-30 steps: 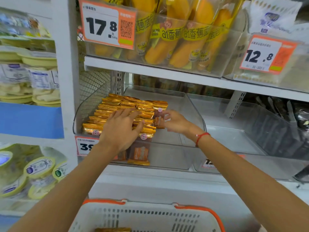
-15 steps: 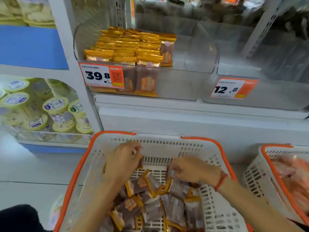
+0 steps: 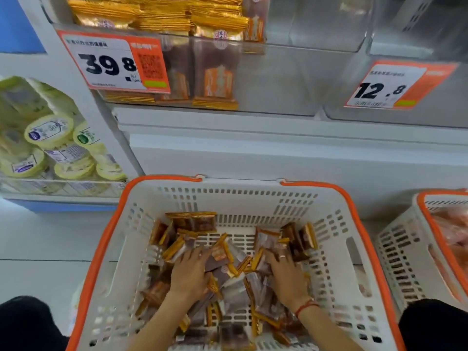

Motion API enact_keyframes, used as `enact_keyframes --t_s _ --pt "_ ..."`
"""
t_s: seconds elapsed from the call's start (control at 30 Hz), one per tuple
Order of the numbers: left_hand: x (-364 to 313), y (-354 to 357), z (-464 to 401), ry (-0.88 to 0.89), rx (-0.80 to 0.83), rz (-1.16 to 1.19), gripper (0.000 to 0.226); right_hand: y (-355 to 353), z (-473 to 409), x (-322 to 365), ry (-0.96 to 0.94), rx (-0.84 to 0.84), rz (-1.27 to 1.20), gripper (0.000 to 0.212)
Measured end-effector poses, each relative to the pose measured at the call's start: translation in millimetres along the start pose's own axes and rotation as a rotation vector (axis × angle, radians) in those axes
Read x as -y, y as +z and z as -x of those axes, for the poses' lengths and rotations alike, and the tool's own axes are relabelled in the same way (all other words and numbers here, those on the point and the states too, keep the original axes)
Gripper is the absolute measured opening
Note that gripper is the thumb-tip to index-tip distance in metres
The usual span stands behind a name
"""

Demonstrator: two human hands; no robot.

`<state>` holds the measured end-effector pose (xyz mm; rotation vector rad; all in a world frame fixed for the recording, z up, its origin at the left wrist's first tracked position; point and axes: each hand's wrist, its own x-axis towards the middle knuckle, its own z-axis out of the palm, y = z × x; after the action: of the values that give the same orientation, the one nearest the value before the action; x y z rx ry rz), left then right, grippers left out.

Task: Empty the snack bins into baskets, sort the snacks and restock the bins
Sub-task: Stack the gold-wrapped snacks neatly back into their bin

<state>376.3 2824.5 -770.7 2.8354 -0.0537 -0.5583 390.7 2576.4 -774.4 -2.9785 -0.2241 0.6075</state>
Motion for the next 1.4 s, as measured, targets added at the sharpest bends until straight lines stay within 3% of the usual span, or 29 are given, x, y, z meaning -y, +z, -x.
enact_keyframes --t_s 0.1,0.17,0.23,0.37,0.43,0.5,0.57,0.67,0.8,0.87,0.93,1.03,1.1,1.2,1.3,1.33,1.4 --pt "-8.7 -3.9 -10.5 -0.069 -0.003 -0.107 0.056 -9.3 -0.7 -5.7 -0.089 0.021 0.039 0.059" --pt "-12.8 -8.0 -11.8 -0.079 -0.003 -0.123 0.053 -20.0 -0.6 -11.2 -0.123 0.044 -0.088 0.058" --pt "-11.2 -9.9 -11.1 -0.103 0.030 -0.035 0.050 -37.6 -2.5 -12.7 -0.037 0.077 -0.473 0.055" --pt "-13.7 -40.4 -3.5 -0.200 -0.003 0.604 0.054 -86.0 -4.9 -2.8 0.234 0.321 -1.553 0.022" --pt "-18.4 -64.2 1.3 -0.244 -0.027 0.798 0.067 -104.7 0.5 0.4 0.164 0.433 -1.852 0.033" --pt "-19.8 -86.2 6.6 -0.260 0.017 0.931 0.079 -119.4 6.3 5.4 0.065 0.491 -1.981 0.053" --pt "-18.2 -106.4 13.7 -0.203 0.065 0.916 0.086 -134.2 10.9 15.1 0.018 0.471 -1.973 0.050" --pt "-15.6 -131.0 27.6 -0.074 0.119 0.872 0.066 -156.4 13.7 25.9 -0.019 0.314 -1.706 0.035" --pt "-17.0 -146.9 42.7 0.097 0.232 0.932 0.073 -166.2 19.2 38.0 -0.169 0.341 -1.254 0.046" --pt "-20.2 -150.2 45.8 0.108 0.241 1.028 0.079 -158.1 21.9 44.7 -0.222 0.355 -1.165 0.044" --pt "-24.1 -150.2 45.8 0.029 0.165 1.149 0.074 -152.0 24.1 52.9 -0.209 0.253 -1.242 0.044" --pt "-44.3 -140.4 48.5 -0.116 0.030 1.339 0.035 -145.7 21.7 66.5 -0.138 0.110 -1.395 0.036" --pt "-70.8 -128.1 52.7 -0.161 0.015 1.468 0.048 -139.5 22.0 78.6 -0.157 0.074 -1.288 0.028" --pt "-93.4 -105.9 49.0 -0.288 -0.004 1.687 0.050 -129.6 24.5 96.9 -0.172 0.119 -1.201 0.023" --pt "-79.2 -91.2 40.9 -0.389 -0.144 1.615 0.080 -117.3 16.3 103.3 -0.137 0.226 -1.298 0.038" --pt "-70.7 -89.8 39.3 -0.435 -0.211 1.571 0.079 -110.8 11.2 100.8 -0.133 0.193 -1.233 0.040" --pt "-52.6 -85.5 38.4 -0.561 -0.309 1.481 0.073 -88.8 -5.0 98.5 -0.170 0.055 -0.867 0.037"
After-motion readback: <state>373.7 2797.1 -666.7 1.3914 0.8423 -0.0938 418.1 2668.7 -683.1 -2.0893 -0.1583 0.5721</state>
